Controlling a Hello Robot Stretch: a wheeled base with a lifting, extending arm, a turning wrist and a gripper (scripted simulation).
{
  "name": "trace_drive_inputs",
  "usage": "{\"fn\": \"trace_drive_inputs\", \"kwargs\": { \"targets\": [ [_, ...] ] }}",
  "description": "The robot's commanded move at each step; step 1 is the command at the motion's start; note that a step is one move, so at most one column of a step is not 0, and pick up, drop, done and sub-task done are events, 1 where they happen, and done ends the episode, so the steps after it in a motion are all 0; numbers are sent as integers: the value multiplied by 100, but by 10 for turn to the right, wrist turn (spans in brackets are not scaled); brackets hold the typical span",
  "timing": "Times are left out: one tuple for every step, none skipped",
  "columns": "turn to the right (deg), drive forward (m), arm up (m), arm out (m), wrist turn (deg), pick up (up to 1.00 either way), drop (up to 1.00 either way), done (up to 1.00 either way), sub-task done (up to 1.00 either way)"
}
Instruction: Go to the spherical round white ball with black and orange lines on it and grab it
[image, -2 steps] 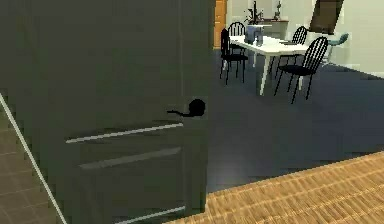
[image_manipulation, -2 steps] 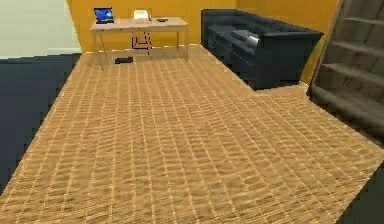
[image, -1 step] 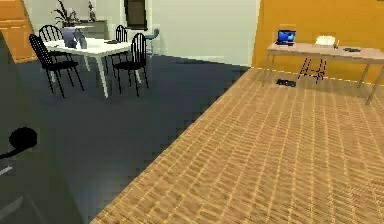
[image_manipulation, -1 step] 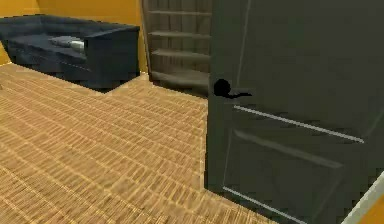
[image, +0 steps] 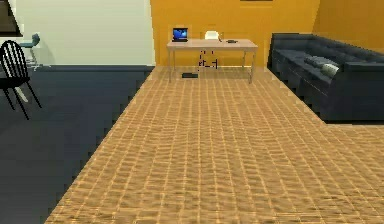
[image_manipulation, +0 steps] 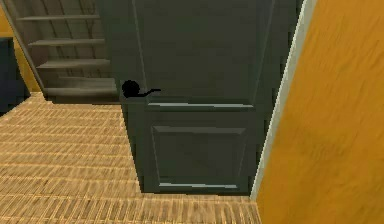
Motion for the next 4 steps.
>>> {"fn": "trace_drive_inputs", "kwargs": {
  "targets": [
    [0,5,0,0,0,0,0,0,0],
    [-450,0,0,0,0,0,0,0,0],
    [-450,0,0,0,0,0,0,0,0],
    [-60,0,0,0,0,0,0,0,0]
  ]
}}
